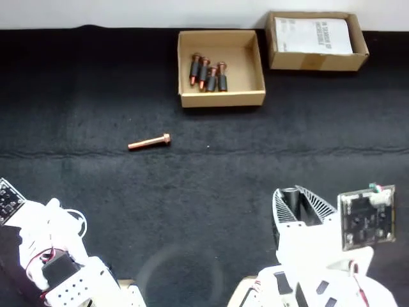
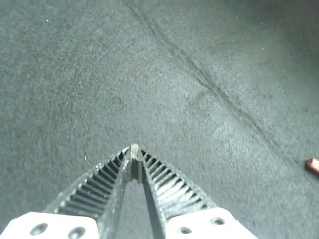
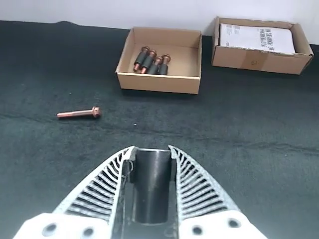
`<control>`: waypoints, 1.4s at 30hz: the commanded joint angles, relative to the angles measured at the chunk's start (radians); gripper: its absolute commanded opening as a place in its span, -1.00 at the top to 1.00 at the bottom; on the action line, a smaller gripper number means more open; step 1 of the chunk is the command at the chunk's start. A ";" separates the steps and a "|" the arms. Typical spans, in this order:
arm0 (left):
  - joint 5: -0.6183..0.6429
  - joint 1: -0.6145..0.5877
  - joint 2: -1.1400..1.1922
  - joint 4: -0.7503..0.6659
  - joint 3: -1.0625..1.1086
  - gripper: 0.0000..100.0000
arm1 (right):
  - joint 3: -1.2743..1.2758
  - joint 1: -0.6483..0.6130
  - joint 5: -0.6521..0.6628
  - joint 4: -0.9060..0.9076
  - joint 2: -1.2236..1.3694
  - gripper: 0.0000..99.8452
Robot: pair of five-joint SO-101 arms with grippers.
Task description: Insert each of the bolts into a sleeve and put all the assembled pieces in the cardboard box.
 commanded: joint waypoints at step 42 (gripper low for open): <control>-0.218 0.510 -0.010 -0.152 0.018 0.98 | 1.442 0.170 -0.006 -1.484 -0.358 0.99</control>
